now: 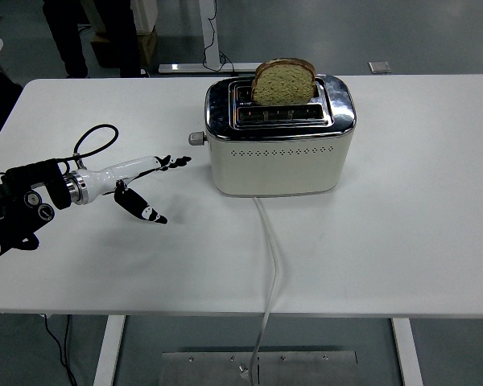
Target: Press down toaster
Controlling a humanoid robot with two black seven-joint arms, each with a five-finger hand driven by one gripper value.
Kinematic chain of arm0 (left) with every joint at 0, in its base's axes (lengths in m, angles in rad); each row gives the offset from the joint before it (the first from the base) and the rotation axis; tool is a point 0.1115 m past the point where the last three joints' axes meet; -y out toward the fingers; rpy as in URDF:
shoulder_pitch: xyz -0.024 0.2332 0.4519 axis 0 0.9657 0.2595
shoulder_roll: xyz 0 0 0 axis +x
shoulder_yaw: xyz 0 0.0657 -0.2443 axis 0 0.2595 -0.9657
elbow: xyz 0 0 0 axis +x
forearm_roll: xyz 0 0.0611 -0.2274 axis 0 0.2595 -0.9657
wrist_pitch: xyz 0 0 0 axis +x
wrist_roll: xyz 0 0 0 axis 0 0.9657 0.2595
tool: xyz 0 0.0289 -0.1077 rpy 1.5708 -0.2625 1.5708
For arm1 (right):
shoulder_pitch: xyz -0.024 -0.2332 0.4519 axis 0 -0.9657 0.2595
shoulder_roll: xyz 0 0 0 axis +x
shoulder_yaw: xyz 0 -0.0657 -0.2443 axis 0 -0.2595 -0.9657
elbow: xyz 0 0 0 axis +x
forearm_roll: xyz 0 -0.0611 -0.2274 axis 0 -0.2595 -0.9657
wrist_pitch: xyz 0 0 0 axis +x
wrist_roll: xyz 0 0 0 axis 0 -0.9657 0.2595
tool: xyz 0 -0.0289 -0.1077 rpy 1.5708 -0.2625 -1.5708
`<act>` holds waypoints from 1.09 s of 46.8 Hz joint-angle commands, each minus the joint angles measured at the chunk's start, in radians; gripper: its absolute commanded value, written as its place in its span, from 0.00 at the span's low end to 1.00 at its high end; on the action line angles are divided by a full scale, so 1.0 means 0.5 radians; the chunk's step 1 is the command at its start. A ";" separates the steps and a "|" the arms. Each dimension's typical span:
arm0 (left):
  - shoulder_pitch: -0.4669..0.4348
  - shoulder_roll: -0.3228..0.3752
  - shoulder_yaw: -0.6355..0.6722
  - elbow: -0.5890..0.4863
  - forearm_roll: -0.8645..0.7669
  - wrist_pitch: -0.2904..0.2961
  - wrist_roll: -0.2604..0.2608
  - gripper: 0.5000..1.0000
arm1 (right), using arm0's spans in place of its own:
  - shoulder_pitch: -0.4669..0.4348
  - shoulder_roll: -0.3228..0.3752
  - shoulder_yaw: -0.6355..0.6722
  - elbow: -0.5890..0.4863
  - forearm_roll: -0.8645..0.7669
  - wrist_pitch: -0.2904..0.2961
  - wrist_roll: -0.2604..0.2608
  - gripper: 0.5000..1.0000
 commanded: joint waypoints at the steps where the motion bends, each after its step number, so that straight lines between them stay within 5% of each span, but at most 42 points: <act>1: -0.003 0.008 -0.003 0.000 -0.044 -0.002 0.000 1.00 | 0.001 0.000 -0.002 0.000 -0.002 0.000 0.000 1.00; 13: -0.006 0.008 -0.006 0.150 -0.289 0.004 -0.003 1.00 | -0.002 0.000 -0.002 0.000 -0.002 0.000 0.000 1.00; 32: -0.040 0.008 -0.015 0.291 -1.277 0.011 -0.003 1.00 | -0.002 0.000 0.001 0.000 0.001 0.000 -0.003 1.00; 51: -0.083 -0.020 -0.024 0.482 -1.667 0.014 -0.024 1.00 | 0.001 0.000 -0.002 0.000 0.001 0.000 0.000 1.00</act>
